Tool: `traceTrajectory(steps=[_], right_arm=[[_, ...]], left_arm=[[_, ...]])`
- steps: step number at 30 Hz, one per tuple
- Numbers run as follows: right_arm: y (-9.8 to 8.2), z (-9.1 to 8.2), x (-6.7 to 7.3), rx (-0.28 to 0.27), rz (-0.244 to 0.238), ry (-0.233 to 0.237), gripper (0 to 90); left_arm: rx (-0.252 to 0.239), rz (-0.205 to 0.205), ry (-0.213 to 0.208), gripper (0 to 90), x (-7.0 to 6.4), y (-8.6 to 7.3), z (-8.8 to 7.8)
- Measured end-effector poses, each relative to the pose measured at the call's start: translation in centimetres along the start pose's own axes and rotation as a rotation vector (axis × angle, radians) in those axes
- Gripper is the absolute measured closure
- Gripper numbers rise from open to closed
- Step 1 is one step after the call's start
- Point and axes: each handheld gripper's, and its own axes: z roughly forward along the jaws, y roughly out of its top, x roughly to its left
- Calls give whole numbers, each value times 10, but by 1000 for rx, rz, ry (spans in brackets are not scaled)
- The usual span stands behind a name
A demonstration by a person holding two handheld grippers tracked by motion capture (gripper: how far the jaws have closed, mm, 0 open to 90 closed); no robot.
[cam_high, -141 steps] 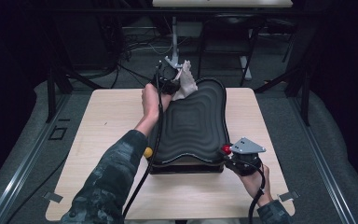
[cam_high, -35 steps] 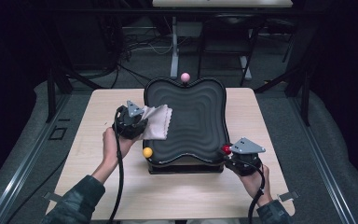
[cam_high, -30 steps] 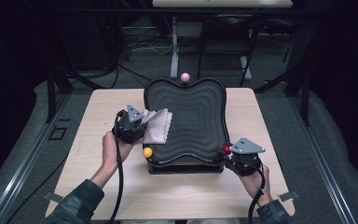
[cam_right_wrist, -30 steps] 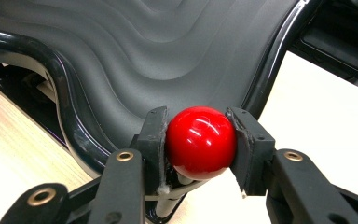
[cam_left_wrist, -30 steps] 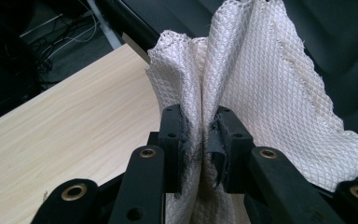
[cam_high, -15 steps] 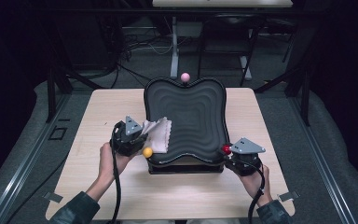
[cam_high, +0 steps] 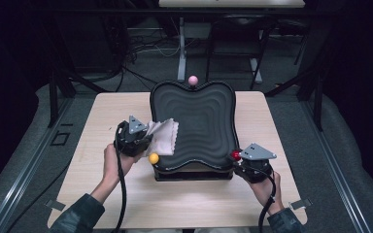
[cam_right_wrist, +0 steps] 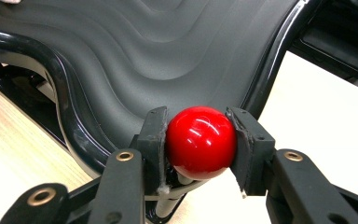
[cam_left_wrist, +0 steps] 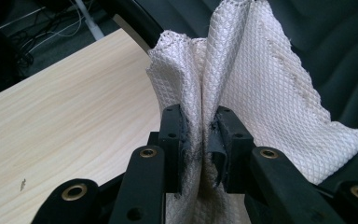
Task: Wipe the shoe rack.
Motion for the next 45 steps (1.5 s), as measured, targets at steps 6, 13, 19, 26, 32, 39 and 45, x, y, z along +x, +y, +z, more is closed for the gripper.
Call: traceTrajectory(steps=[6,13,19,26,32,39,45], right_arm=[[0,0,0,1,0,1,602],[0,0,0,2,-3,-5,602],[0,0,0,0,-6,-1,602],[0,0,0,0,-4,0,602],[0,0,0,0,-4,0,602],[0,0,0,0,-4,-1,602],[0,0,0,0,-4,1,602]], left_arm=[[3,-22,7,742,8,9,7],[-2,-22,31,738,14,23,15],[-6,-17,53,736,19,37,19],[-17,-13,83,736,24,54,25],[-16,-17,110,734,32,69,30],[-19,-36,126,731,36,85,38],[-18,-47,155,730,41,99,44]])
